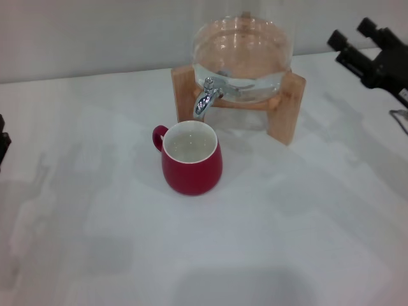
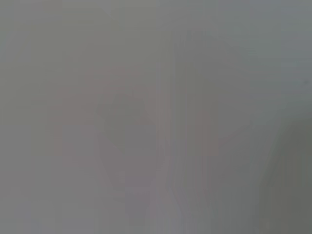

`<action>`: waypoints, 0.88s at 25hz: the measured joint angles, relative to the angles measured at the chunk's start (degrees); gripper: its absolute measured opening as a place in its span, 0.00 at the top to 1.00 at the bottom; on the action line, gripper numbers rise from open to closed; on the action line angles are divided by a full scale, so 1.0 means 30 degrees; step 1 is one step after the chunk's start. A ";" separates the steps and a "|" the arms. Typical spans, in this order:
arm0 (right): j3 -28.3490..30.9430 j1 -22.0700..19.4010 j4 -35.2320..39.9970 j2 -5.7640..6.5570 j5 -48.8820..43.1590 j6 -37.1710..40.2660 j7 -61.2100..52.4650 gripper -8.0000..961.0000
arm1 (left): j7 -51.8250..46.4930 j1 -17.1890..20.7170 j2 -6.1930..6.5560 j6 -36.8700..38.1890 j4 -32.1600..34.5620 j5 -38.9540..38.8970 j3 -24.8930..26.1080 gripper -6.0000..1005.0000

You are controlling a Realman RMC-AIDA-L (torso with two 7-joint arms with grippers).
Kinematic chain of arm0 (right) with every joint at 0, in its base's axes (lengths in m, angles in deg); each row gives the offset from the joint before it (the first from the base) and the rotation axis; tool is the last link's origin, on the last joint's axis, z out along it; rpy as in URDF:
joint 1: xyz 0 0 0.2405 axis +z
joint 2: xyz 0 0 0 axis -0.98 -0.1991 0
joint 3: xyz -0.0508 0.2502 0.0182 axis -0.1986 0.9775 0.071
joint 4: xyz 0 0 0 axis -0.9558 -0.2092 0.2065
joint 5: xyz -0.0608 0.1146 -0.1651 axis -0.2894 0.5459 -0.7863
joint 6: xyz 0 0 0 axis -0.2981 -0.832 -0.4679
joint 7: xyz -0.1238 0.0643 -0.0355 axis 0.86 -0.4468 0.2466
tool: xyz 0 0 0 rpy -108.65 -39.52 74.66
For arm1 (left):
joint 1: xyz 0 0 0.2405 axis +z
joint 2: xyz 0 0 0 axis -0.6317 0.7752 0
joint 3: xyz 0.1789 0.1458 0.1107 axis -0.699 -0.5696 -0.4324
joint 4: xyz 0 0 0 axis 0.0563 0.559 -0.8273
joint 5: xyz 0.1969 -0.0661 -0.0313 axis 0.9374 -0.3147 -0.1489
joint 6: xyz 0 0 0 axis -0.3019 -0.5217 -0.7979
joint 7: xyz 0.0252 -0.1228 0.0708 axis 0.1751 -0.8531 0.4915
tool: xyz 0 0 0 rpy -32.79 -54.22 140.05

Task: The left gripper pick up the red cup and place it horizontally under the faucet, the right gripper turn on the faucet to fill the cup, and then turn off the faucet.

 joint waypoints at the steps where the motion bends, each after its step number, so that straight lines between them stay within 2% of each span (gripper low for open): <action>1: 0.0254 -0.0005 -0.0079 -0.0016 0.0001 -0.0017 0.0090 0.12 | 0.0006 -0.0004 0.0001 -0.0001 0.0000 -0.0124 0.0002 0.18; 7: 0.2023 -0.0286 -0.0337 -0.0251 0.0002 -0.0049 0.0576 0.12 | 0.0035 -0.0018 0.0050 -0.0028 0.0001 -0.1253 0.0003 0.18; 22: 0.5032 -0.0318 -0.1472 -0.0325 0.0083 0.0247 0.1832 0.11 | 0.0050 -0.0397 0.0156 -0.0027 -0.0585 -0.4196 0.0065 0.16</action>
